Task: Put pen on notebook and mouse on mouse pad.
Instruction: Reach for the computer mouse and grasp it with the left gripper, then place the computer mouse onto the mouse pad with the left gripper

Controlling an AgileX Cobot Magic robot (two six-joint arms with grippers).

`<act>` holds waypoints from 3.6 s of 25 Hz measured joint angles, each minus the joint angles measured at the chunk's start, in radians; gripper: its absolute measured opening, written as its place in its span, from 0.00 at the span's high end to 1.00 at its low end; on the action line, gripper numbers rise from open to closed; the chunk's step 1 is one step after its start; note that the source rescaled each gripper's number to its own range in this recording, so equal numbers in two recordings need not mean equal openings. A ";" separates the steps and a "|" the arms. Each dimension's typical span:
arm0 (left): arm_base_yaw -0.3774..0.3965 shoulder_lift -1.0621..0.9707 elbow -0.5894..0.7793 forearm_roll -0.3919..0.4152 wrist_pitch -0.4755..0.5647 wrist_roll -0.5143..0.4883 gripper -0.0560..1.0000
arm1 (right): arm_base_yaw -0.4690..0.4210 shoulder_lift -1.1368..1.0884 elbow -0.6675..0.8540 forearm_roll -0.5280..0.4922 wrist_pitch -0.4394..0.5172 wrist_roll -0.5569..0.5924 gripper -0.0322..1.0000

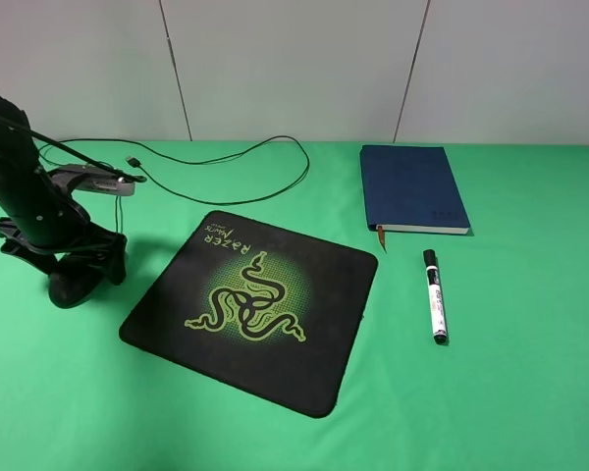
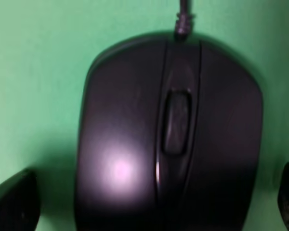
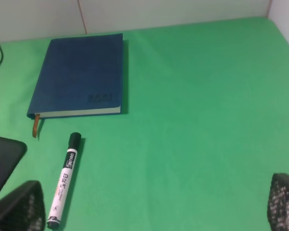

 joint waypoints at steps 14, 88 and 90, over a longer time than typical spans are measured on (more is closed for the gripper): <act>0.000 0.001 0.000 -0.001 -0.005 0.007 0.95 | 0.000 0.000 0.000 0.000 0.000 0.000 0.00; -0.660 -0.066 0.000 -0.030 -0.162 -0.601 0.95 | 0.000 0.000 0.000 0.000 0.000 0.000 0.00; -0.660 -0.066 0.000 -0.030 -0.163 -0.601 0.95 | 0.000 0.000 0.000 0.000 0.000 0.000 0.00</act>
